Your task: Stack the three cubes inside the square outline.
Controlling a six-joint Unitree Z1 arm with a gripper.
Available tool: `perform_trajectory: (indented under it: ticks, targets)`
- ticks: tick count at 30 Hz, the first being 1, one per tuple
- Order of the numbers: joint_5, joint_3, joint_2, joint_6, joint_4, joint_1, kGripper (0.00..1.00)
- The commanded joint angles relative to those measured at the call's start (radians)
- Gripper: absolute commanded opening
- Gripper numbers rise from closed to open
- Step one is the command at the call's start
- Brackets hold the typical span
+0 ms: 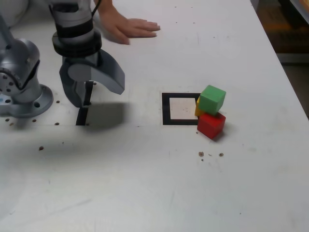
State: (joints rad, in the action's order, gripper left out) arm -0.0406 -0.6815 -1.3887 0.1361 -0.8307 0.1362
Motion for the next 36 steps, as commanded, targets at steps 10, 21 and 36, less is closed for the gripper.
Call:
perform_trajectory:
  ticks: [10, 21, 36]
  targets:
    - [0.027, -0.126, -0.011, -0.025, -0.107, -0.017, 0.9]
    - [0.059, -0.453, -0.062, -0.031, -0.375, -0.017, 0.9]
    - [0.039, -0.725, -0.178, -0.102, -0.461, -0.015, 0.9]
